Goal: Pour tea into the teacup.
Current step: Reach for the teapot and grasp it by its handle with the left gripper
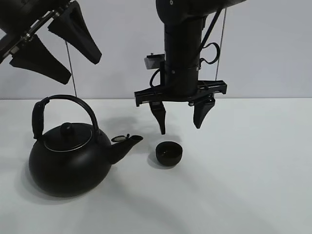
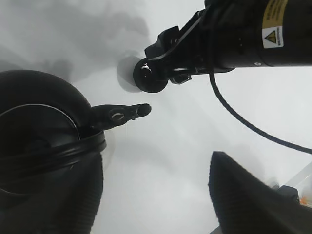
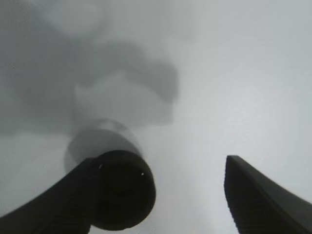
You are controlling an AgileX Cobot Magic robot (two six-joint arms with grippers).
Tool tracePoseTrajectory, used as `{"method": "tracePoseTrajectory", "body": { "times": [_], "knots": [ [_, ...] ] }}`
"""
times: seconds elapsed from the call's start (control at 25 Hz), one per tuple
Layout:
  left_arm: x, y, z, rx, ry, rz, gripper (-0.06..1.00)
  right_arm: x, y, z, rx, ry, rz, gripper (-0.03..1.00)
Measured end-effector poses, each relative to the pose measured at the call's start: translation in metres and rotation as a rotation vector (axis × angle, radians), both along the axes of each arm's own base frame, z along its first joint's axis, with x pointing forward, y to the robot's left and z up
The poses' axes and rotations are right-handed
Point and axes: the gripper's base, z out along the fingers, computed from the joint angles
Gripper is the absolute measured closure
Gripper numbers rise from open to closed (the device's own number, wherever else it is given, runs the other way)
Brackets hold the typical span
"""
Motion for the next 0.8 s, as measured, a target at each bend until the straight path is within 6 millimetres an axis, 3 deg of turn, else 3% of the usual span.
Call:
{"method": "tracePoseTrajectory", "body": {
  "times": [0.16, 0.36, 0.56, 0.8],
  "knots": [
    [0.000, 0.000, 0.000, 0.000, 0.000, 0.000, 0.49, 0.011, -0.022, 0.008, 0.004, -0.020, -0.050, 0.47],
    [0.000, 0.000, 0.000, 0.000, 0.000, 0.000, 0.49, 0.026, -0.069, 0.040, 0.033, -0.081, -0.124, 0.47],
    [0.000, 0.000, 0.000, 0.000, 0.000, 0.000, 0.49, 0.023, -0.113, 0.095, 0.120, -0.152, -0.131, 0.47],
    [0.000, 0.000, 0.000, 0.000, 0.000, 0.000, 0.49, -0.014, -0.136, 0.182, 0.181, -0.326, -0.033, 0.47]
  ]
}}
